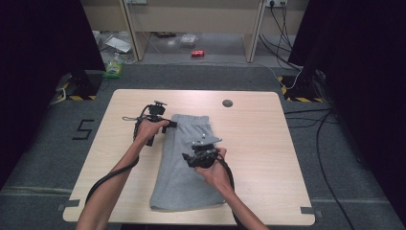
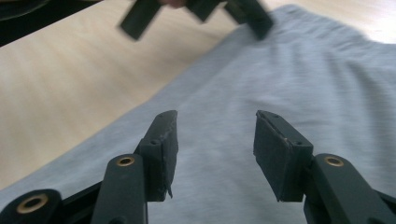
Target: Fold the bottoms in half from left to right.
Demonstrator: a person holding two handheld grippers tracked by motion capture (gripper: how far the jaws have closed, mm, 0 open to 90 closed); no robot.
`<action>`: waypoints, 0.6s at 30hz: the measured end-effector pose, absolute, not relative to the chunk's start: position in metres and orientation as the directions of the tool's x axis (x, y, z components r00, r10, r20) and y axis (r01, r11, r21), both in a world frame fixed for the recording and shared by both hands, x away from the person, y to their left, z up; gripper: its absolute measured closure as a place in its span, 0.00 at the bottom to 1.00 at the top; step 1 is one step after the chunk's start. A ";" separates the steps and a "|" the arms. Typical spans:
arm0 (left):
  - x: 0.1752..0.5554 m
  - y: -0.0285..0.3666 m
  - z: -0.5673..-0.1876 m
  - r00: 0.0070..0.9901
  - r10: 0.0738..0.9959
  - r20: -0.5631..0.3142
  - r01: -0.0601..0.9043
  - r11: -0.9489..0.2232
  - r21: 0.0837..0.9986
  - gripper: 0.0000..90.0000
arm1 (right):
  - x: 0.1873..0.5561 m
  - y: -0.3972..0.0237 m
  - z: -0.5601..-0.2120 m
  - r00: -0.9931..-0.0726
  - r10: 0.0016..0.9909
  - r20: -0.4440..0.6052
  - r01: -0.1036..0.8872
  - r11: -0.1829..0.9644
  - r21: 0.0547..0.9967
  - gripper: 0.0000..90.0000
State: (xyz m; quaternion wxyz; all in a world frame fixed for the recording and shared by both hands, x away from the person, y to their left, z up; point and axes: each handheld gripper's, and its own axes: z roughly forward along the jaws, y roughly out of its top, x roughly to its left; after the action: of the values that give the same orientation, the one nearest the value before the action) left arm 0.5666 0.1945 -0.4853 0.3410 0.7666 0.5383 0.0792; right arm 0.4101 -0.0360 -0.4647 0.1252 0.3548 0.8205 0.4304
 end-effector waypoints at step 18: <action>0.566 0.199 -0.486 0.409 0.876 -0.255 0.771 -0.183 0.609 0.52 | 0.471 -0.082 -0.465 -0.594 0.794 0.131 0.556 0.288 0.780 0.53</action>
State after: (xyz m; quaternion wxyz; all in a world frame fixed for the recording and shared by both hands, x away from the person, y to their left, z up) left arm 0.5661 0.1985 -0.4859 0.3446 0.7655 0.5381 0.0759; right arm 0.4707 -0.0822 -0.4653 0.1428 0.4274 0.7896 0.4165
